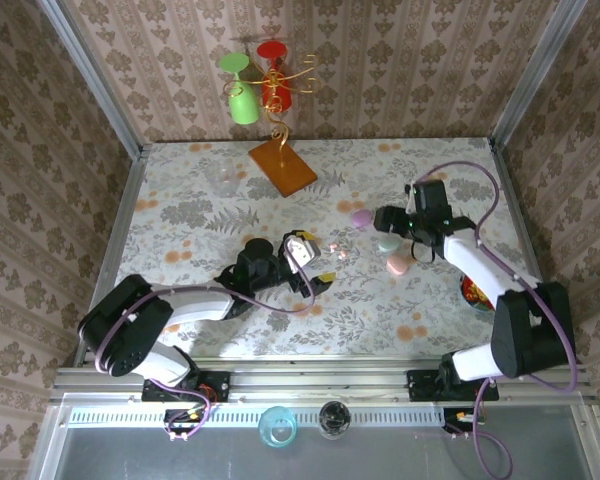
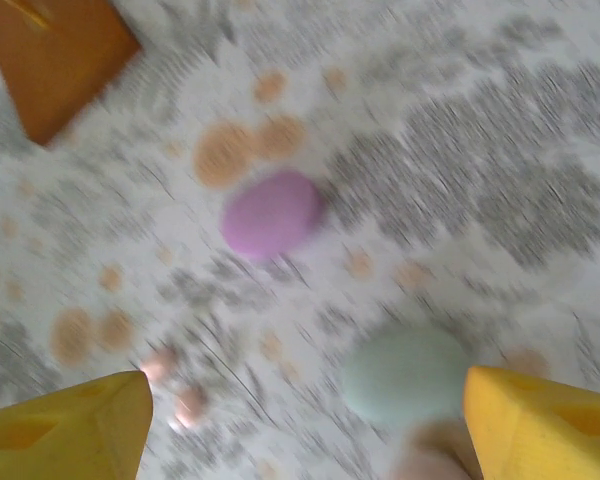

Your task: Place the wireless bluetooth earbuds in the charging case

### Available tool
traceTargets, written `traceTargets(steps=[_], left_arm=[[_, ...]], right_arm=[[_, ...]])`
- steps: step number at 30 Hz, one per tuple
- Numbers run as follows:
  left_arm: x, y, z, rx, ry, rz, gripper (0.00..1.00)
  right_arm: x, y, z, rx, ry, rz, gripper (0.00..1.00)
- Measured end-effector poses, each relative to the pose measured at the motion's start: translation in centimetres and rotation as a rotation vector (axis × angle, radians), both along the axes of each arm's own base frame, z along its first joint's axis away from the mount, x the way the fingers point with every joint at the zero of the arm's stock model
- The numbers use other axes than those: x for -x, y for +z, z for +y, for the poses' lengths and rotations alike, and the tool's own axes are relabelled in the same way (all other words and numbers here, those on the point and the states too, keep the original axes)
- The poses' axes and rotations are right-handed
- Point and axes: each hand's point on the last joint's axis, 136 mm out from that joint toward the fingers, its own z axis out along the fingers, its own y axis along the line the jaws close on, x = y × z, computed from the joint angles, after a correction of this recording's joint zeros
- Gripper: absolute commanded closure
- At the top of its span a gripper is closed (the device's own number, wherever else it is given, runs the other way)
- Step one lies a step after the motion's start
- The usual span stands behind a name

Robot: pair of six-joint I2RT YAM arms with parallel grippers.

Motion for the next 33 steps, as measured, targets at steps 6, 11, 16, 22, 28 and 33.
traceTargets(steps=[6,11,16,22,28,33], left_arm=[[1.5,0.5,-0.1,-0.001,-0.09,-0.013,0.0],[1.9,0.1,0.0,-0.015,-0.115,0.007,0.0],[1.9,0.1,0.1,-0.017,-0.114,0.01,0.0],[1.3,0.3,0.4,-0.011,-0.097,0.006,0.0],[1.2,0.3,0.4,-0.008,-0.095,0.004,0.0],[1.2,0.3,0.4,-0.008,-0.094,0.004,0.0]], right_arm=[[5.6,-5.9,-0.3,0.002,0.028,0.178,0.12],[7.1,-8.3,1.1,-0.044,0.065,0.267,0.17],[7.9,-8.8,2.8,-0.05,0.111,0.284,0.29],[8.4,-9.4,3.3,0.021,0.113,0.301,0.31],[7.6,-10.1,1.4,0.186,0.007,0.304,0.31],[6.8,-10.5,0.7,0.25,-0.049,0.3,0.36]])
